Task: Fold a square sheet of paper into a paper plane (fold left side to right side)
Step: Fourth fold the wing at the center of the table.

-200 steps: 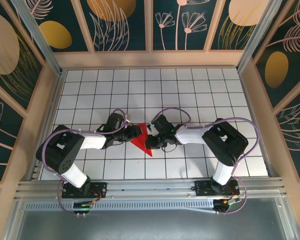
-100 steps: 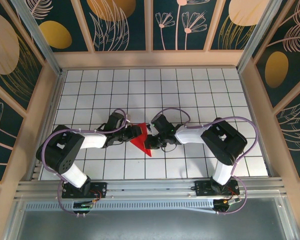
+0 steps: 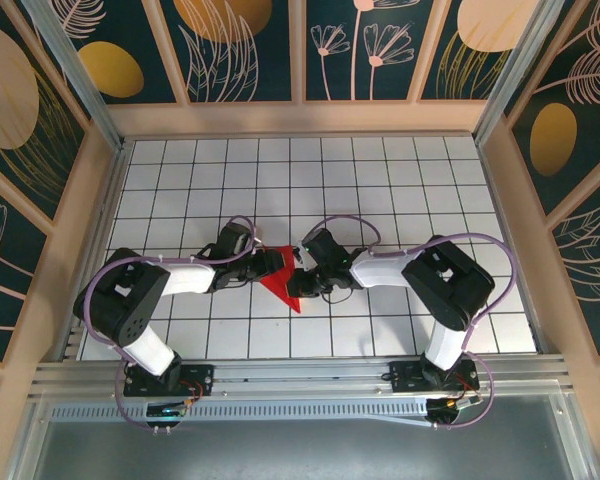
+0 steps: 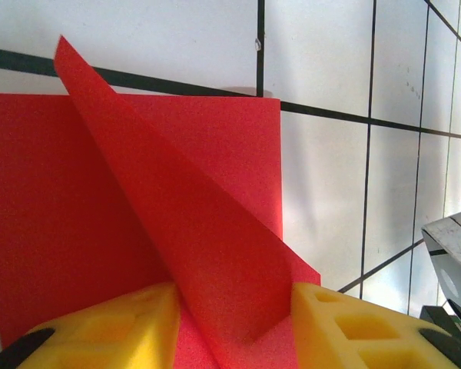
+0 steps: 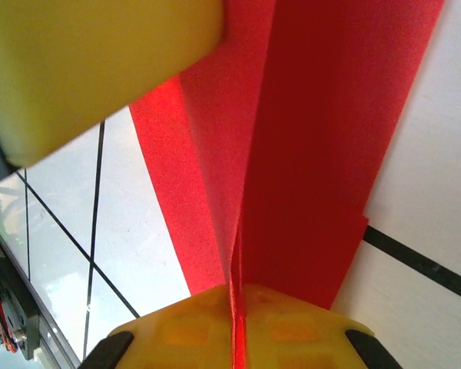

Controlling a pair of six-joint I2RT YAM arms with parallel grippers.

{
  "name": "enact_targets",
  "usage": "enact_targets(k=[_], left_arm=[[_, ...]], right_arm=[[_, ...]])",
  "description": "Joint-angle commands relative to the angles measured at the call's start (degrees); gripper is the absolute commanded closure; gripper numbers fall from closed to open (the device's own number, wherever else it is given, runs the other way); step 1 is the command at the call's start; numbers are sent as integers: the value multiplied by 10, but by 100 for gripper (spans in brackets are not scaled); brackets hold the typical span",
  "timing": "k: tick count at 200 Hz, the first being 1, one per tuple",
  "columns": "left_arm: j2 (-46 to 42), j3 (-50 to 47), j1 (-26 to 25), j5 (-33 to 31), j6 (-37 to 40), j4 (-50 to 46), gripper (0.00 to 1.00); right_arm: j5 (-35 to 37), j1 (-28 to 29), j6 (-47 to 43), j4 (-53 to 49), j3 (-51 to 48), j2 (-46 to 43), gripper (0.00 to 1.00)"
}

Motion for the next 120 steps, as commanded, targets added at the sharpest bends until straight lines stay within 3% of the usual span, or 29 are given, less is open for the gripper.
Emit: enact_targets(k=[1,56,89,120], left_arm=[[19,1,0,-25,15,-34,58],[19,1,0,-24,13,-31,58],[17,-1,0,-23,11,-26,58],[16,-5,0,-20,8,-20,58]], right_arm=[[-5,-7,4,7,-12,-34,84],[-43,-43,10,53,-57,-100,65],[-98,-77,29,130,-85,-102,63],[-100,-78,26,140,-59,-60,63]])
